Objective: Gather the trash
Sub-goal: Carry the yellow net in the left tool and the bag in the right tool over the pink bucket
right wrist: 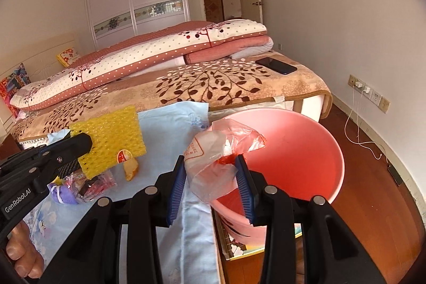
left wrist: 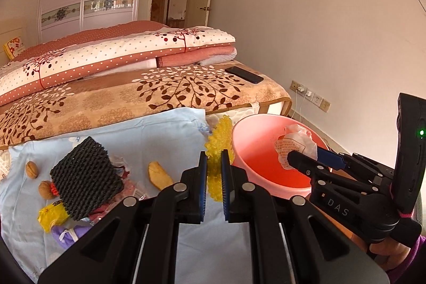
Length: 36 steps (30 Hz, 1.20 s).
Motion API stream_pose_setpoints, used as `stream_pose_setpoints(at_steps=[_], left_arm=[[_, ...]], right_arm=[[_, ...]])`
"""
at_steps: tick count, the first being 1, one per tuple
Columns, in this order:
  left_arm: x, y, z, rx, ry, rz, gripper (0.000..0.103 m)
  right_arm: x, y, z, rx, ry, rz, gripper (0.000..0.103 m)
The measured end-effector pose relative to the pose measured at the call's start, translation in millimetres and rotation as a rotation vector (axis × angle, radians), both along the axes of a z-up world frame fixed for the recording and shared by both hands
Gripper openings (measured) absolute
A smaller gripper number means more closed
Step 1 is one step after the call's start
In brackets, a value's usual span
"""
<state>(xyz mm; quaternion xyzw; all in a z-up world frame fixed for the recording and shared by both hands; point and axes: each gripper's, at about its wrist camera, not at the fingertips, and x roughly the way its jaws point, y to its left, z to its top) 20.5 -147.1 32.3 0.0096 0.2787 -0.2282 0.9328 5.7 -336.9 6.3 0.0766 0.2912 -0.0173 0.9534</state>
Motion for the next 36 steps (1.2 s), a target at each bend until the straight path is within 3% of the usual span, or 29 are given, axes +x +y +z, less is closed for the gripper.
stream_pose_setpoints(at_steps=[13,36], left_arm=[[14,-60,-5,0.011,0.009,-0.108,0.009],[40,-103,-32,0.080,0.056,-0.130,0.009]], right_arm=[[5,-43,-20,0.014,0.044,-0.090,0.037],[31,-62,-50,0.019,0.110,-0.107,0.038]])
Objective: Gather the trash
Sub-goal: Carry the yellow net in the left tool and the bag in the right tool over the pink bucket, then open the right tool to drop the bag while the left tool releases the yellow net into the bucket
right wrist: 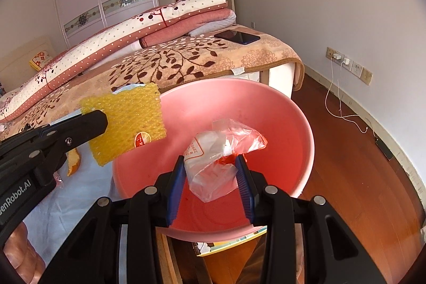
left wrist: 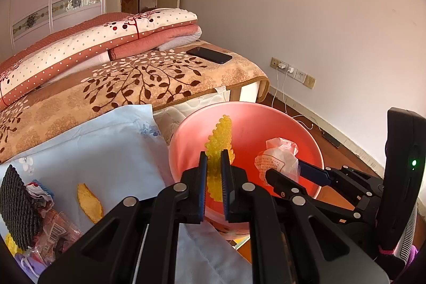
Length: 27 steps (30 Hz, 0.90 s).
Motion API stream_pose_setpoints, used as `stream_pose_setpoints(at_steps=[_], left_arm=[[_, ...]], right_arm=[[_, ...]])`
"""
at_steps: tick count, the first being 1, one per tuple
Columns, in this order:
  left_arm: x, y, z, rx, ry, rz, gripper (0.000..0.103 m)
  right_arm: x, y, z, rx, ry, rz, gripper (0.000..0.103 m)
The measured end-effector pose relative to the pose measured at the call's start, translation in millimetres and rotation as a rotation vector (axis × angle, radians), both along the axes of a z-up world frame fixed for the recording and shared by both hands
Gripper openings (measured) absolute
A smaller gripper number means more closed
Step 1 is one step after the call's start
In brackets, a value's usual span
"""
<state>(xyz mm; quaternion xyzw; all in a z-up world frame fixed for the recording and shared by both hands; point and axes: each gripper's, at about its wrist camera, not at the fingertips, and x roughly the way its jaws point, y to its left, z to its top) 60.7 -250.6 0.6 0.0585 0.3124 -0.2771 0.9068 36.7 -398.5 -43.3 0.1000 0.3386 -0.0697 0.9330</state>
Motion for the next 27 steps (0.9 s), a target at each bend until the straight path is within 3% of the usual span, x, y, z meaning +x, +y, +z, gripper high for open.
stream_pose_setpoints(at_steps=[7,15,16,19,27], left_arm=[[1,-2,-2,-0.017,-0.002,0.000,0.010],[6,-2,-3,-0.026,0.044,0.014,0.010],[5,-2,-3,-0.027,0.044,0.012,0.012],[3,-1,0,-0.035,0.039,0.006,0.033],[-5,6,9,-0.056,0.025,0.012,0.035]], right_arm=[[2,-4,-2,0.001,0.000,-0.006,0.039],[1,-8,1,0.006,-0.015,-0.013,0.048],[0,-8,1,0.007,-0.016,-0.013,0.048],[-1,-8,3,0.007,-0.022,-0.015,0.049],[-9,-3,12,0.010,-0.045,-0.018,0.051]])
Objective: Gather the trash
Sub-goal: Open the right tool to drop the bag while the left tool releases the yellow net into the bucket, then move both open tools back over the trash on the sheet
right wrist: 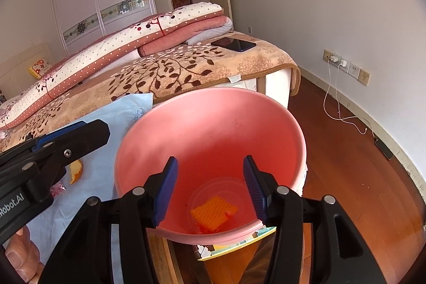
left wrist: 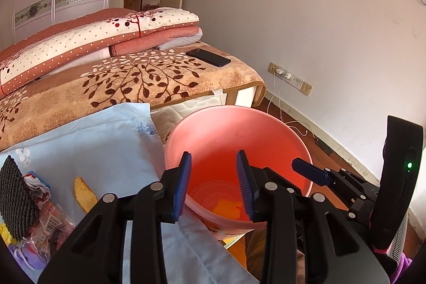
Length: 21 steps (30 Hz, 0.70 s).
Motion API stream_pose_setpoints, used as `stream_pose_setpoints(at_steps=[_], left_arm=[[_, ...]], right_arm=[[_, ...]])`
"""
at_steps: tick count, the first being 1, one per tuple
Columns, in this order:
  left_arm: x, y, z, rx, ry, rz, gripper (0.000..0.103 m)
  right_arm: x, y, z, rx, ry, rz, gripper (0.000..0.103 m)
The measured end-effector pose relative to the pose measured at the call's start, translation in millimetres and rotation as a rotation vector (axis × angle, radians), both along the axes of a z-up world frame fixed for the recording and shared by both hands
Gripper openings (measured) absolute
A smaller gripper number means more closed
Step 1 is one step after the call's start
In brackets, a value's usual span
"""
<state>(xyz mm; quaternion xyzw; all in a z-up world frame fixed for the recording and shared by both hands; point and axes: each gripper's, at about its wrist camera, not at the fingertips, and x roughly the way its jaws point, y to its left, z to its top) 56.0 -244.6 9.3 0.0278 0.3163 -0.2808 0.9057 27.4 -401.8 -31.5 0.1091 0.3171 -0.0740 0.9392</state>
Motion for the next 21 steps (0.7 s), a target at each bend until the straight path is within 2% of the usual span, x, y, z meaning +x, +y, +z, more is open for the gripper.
stream_pose_setpoints(at_steps=[10,13,21], left_arm=[[-17,20,15,-0.025,-0.035,0.027,0.035],[-21,30,20,-0.035,-0.042,0.041,0.035],[-31,60,29,-0.050,-0.063,0.095,0.035]], right_arm=[[-17,19,19,-0.015,-0.048,0.020,0.054],[-22,29,27,-0.023,-0.071,0.029,0.062],[-32,61,41,-0.039,-0.113,0.077,0.062]])
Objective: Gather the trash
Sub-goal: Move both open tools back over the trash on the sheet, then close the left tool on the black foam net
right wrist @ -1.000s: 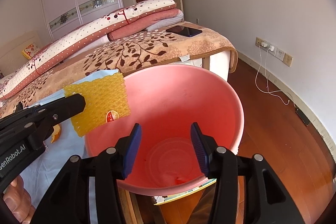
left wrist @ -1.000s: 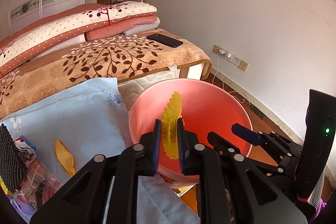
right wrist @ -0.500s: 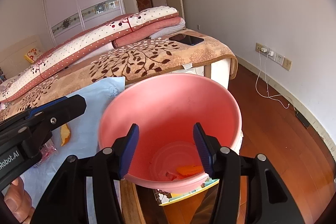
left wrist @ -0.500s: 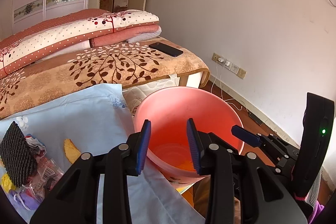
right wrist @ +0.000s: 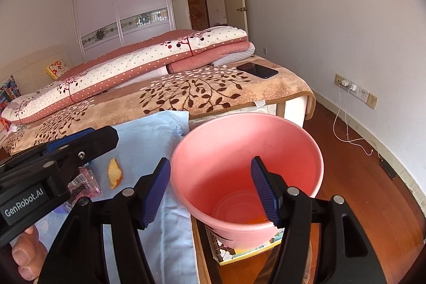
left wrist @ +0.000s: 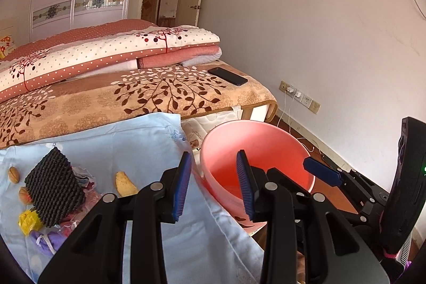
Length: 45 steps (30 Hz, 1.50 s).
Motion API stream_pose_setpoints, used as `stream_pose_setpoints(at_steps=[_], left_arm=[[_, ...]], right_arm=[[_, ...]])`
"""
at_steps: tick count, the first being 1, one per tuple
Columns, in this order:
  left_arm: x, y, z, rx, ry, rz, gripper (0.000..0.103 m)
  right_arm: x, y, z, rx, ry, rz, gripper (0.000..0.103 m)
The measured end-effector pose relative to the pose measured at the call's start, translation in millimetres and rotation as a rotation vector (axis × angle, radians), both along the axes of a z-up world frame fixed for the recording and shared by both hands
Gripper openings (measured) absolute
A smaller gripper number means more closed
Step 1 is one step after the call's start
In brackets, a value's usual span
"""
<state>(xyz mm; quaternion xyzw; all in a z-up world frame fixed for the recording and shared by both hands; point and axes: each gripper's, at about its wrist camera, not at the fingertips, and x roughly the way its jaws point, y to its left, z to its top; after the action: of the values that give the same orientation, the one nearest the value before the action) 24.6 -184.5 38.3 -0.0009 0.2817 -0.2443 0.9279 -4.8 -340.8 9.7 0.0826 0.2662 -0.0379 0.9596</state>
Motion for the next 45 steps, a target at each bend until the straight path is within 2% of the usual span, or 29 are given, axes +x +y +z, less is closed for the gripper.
stream_pose_setpoints(at_steps=[7,19,34,39,45], left_arm=[[-9,30,0,0.008,-0.011,0.061,0.035],[-21,99,-6,-0.008,-0.004,0.181,0.035],[-20,183,-30,-0.025,0.074,0.331,0.035],[-13,200,-39,-0.018,0.106,0.378,0.035],[3,211,-47,-0.058,0.169,0.394,0.035]], right_arm=[[-7,30,6,-0.003,-0.027,0.047,0.062],[-6,71,7,-0.023,-0.021,0.116,0.062],[7,95,-8,0.002,0.017,0.199,0.062],[10,100,-13,0.005,0.030,0.228,0.062],[12,106,-19,0.000,0.040,0.255,0.062]])
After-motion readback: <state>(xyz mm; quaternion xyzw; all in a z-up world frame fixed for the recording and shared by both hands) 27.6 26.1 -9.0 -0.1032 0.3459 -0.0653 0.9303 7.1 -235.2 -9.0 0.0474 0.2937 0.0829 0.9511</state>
